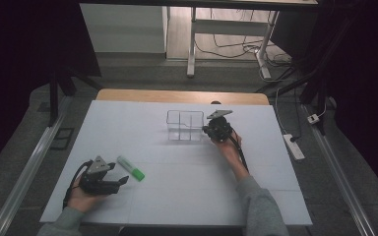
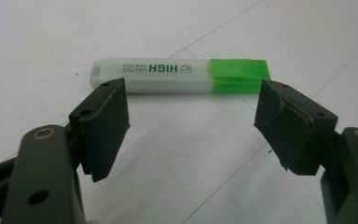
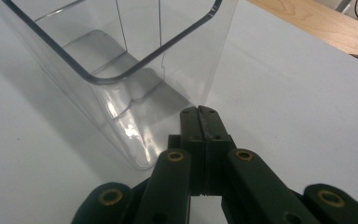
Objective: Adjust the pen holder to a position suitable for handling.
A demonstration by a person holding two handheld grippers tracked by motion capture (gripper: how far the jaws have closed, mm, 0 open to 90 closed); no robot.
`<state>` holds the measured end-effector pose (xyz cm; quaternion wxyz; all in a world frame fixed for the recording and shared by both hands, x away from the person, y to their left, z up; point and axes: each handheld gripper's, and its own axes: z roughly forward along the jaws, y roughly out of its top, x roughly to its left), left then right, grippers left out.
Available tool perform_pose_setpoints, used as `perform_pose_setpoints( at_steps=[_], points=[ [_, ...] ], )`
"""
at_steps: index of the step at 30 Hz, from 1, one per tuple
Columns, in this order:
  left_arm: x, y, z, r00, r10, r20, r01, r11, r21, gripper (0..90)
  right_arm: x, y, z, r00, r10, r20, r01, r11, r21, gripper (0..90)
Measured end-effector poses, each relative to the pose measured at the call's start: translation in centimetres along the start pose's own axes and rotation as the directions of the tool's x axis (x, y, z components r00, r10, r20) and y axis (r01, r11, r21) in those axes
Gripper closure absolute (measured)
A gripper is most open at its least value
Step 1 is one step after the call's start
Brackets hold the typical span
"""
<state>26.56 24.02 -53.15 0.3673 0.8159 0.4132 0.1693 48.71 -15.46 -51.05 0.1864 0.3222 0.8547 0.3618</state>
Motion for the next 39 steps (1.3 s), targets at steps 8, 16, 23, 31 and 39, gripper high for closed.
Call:
perform_pose_setpoints(
  at_steps=[8, 16, 23, 31, 39],
  points=[
    [0.1, 0.0, -0.1, 1.0000, -0.006, -0.004, 0.006, 1.0000, -0.004, 25.8, -0.8, -0.3, -2.2, 0.9994, 0.030, 0.015, -0.030, 0.999, -0.018, 89.0],
    [0.2, -0.1, -0.2, 1.0000, -0.006, -0.004, 0.006, 1.0000, -0.007, 26.0, -0.4, -2.5, -5.3, 0.9980, 0.059, -0.023, -0.060, 0.998, -0.023, 89.0],
    [0.2, -0.1, -0.2, 1.0000, 0.001, -0.001, -0.001, 1.0000, -0.006, 26.0, 0.2, -5.1, -8.3, 0.9962, 0.050, -0.070, -0.053, 0.998, -0.036, 89.0],
    [0.2, -0.2, -0.3, 1.0000, 0.005, -0.007, -0.005, 1.0000, -0.006, 26.1, 1.1, -7.6, -11.4, 0.9944, 0.047, -0.095, -0.053, 0.997, -0.060, 74.4],
    [0.2, -0.2, -0.3, 0.9999, 0.012, -0.006, -0.012, 0.9999, -0.011, 26.2, 1.6, -10.2, -13.8, 0.9944, 0.057, -0.089, -0.063, 0.996, -0.065, 50.2]
  ],
)
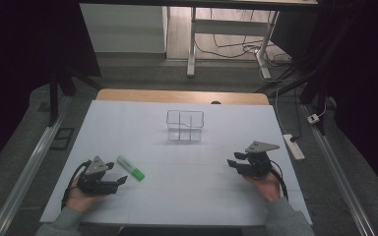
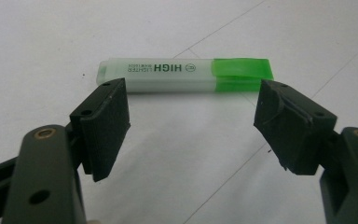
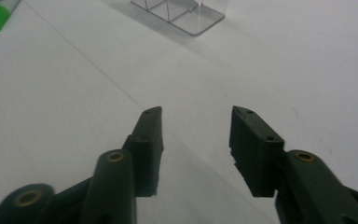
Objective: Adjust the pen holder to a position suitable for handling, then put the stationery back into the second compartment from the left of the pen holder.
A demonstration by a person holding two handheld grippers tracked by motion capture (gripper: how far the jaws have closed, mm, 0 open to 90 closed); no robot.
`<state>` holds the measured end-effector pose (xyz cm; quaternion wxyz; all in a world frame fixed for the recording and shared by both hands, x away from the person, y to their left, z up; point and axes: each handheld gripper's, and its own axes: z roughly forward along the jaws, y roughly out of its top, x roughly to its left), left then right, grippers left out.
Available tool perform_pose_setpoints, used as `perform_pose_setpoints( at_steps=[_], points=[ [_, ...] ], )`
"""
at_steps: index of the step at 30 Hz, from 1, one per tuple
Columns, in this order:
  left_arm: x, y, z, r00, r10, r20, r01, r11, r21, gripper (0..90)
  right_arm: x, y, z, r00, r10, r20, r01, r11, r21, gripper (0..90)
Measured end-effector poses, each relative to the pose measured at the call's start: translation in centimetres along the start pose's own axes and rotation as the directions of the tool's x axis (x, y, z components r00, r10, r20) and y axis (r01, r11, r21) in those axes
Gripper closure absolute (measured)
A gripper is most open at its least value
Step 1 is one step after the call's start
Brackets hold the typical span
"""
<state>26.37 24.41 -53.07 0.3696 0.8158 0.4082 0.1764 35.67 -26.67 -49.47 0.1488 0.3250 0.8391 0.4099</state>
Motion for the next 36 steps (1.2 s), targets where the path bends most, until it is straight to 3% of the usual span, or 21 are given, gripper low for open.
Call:
perform_pose_setpoints(
  at_steps=[3, 9, 14, 24, 29, 36],
  points=[
    [0.0, 0.0, -0.1, 1.0000, 0.001, 0.000, -0.001, 1.0000, -0.003, 26.1, -0.2, -0.9, -0.9, 0.9997, 0.019, -0.016, -0.020, 1.000, -0.013, 45.9],
    [0.0, 0.1, 0.0, 1.0000, 0.004, -0.001, -0.004, 1.0000, -0.005, 26.1, -0.2, -1.9, -1.9, 0.9997, 0.004, -0.026, -0.004, 1.000, -0.021, 39.1],
    [0.1, 0.3, -0.2, 1.0000, 0.002, 0.000, -0.002, 0.9999, -0.011, 26.0, -0.1, -2.3, -2.2, 0.9995, -0.011, -0.028, 0.011, 1.000, -0.010, 37.1],
    [-0.1, 1.0, -0.9, 0.9992, 0.037, 0.012, -0.037, 0.9992, -0.016, 25.8, -0.1, -2.6, -2.2, 0.9995, -0.016, -0.025, 0.016, 1.000, 0.009, 36.5],
    [-0.2, 1.6, -1.1, 0.9960, 0.075, 0.049, -0.075, 0.9972, 0.000, 25.8, -0.2, -2.8, -2.5, 0.9997, -0.011, -0.022, 0.011, 1.000, 0.009, 36.5],
    [0.4, 2.9, -1.4, 0.9859, 0.144, 0.085, -0.147, 0.9889, 0.025, 26.1, -0.1, -3.2, -2.8, 0.9999, -0.009, -0.009, 0.009, 1.000, 0.011, 36.5]
  ],
)
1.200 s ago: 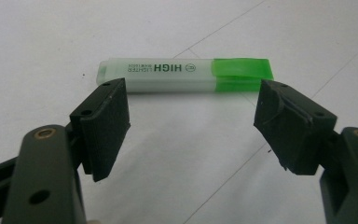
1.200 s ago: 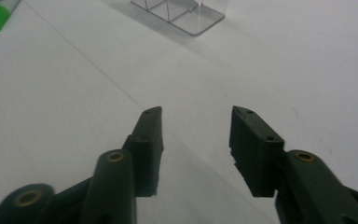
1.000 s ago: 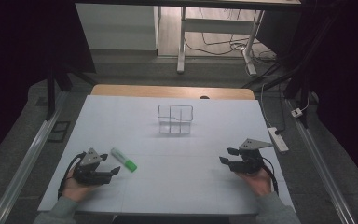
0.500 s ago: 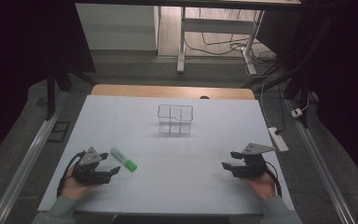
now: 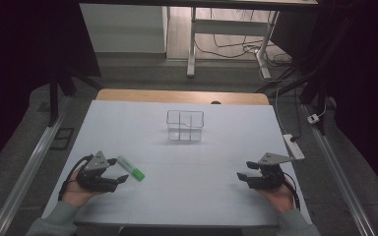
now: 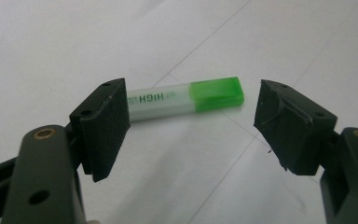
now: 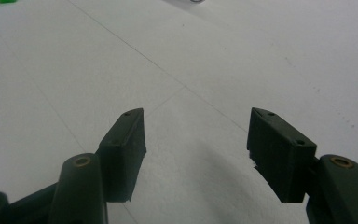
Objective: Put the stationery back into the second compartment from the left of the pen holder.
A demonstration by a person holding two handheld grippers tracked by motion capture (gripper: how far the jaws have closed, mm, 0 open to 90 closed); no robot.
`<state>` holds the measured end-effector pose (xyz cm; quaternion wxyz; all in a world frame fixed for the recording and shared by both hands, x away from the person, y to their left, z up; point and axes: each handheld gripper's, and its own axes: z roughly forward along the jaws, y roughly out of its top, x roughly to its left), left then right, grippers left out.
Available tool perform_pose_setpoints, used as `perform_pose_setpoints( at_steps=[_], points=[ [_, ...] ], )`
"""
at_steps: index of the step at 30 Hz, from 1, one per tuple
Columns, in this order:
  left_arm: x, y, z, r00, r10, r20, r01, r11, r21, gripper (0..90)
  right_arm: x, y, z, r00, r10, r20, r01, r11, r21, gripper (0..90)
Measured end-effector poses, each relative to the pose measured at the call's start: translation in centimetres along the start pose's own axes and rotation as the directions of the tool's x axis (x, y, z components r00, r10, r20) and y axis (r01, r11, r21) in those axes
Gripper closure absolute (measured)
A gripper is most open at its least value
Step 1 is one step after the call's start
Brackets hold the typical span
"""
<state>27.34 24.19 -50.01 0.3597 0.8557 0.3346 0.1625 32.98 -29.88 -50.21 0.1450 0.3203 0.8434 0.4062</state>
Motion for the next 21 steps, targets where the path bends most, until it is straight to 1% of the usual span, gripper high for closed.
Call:
perform_pose_setpoints(
  at_steps=[2, 5, 10, 11, 13, 15, 17, 19, 20, 21],
  points=[
    [0.2, 0.4, 0.0, 0.9995, 0.026, 0.020, -0.026, 0.9996, 0.013, 26.1, 0.0, 0.0, 0.0, 1.0000, -0.005, -0.002, 0.005, 1.000, 0.001, 36.5],
    [0.3, 1.0, 0.0, 0.9969, 0.072, 0.033, -0.073, 0.9970, 0.026, 26.1, 0.0, 0.0, 0.0, 1.0000, -0.009, -0.003, 0.009, 1.000, 0.004, 36.5],
    [0.4, 2.1, 0.3, 0.9876, 0.146, 0.057, -0.149, 0.9878, 0.046, 26.2, 0.1, 0.0, 0.2, 0.9998, -0.018, -0.005, 0.018, 1.000, 0.012, 36.4],
    [0.4, 2.3, 0.4, 0.9850, 0.160, 0.064, -0.164, 0.9850, 0.054, 26.2, 0.1, 0.0, 0.2, 0.9998, -0.020, -0.006, 0.020, 1.000, 0.013, 36.4],
    [0.4, 2.6, 0.5, 0.9775, 0.195, 0.080, -0.201, 0.9774, 0.066, 26.3, 0.2, 0.0, 0.2, 0.9996, -0.027, -0.003, 0.027, 0.999, 0.019, 36.3],
    [0.4, 2.8, 0.7, 0.9712, 0.219, 0.093, -0.227, 0.9712, 0.074, 26.3, 0.3, 0.0, 0.3, 0.9996, -0.029, -0.004, 0.029, 0.999, 0.021, 36.2],
    [0.5, 3.1, 0.9, 0.9659, 0.237, 0.104, -0.245, 0.9666, 0.075, 26.4, 0.2, 0.0, 0.3, 0.9996, -0.026, -0.005, 0.026, 0.999, 0.023, 36.1],
    [0.5, 3.4, 1.1, 0.9582, 0.262, 0.115, -0.272, 0.9587, 0.083, 26.6, 0.2, 0.0, 0.4, 0.9997, -0.025, -0.005, 0.025, 0.999, 0.028, 36.0],
    [0.5, 3.5, 1.2, 0.9558, 0.269, 0.118, -0.279, 0.9568, 0.080, 26.9, 0.2, 0.0, 0.4, 0.9996, -0.026, -0.007, 0.026, 0.999, 0.029, 35.9],
    [0.5, 3.6, 1.2, 0.9512, 0.283, 0.124, -0.294, 0.9521, 0.084, 27.2, 0.2, 0.0, 0.5, 0.9996, -0.025, -0.009, 0.026, 0.999, 0.027, 35.8]
  ],
)
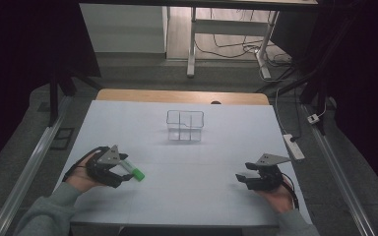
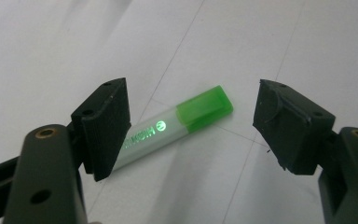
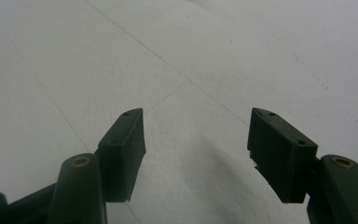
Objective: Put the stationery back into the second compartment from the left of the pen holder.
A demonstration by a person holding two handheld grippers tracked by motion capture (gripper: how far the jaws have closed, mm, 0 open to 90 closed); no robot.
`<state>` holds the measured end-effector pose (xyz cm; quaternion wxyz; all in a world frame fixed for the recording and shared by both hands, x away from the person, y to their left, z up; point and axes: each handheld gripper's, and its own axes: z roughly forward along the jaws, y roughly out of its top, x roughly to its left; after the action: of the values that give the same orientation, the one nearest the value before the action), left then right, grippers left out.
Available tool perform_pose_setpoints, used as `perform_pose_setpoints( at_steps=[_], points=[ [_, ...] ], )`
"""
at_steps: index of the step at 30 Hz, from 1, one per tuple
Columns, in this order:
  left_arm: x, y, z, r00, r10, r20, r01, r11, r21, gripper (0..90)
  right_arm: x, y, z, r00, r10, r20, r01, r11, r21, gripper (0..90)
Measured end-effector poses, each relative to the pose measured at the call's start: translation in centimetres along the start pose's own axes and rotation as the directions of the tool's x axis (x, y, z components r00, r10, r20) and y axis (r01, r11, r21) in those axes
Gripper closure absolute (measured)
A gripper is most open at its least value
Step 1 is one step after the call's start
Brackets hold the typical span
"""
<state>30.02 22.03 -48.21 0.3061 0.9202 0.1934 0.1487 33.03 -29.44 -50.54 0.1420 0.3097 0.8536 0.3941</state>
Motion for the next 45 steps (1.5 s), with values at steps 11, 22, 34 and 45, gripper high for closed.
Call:
perform_pose_setpoints(
  at_steps=[11, 22, 34, 45],
  points=[
    [1.0, 1.7, 0.1, 0.9926, 0.113, 0.046, -0.114, 0.9933, 0.021, 28.0, 0.0, 0.0, 0.1, 1.0000, -0.005, -0.002, 0.005, 1.000, 0.005, 35.5],
    [1.8, 2.1, 1.8, 0.9725, 0.174, 0.154, -0.190, 0.9774, 0.093, 29.3, 0.0, 0.0, 0.2, 1.0000, -0.002, -0.005, 0.002, 1.000, 0.013, 35.4],
    [2.7, 2.8, 3.4, 0.9387, 0.226, 0.260, -0.266, 0.9554, 0.129, 30.3, 0.0, -0.1, 0.3, 0.9999, -0.010, -0.002, 0.010, 1.000, 0.025, 35.0],
    [3.2, 3.5, 5.0, 0.9016, 0.268, 0.339, -0.348, 0.9153, 0.202, 30.4, 0.0, -0.1, 0.5, 0.9999, -0.010, -0.008, 0.010, 1.000, 0.030, 34.4]
  ],
)
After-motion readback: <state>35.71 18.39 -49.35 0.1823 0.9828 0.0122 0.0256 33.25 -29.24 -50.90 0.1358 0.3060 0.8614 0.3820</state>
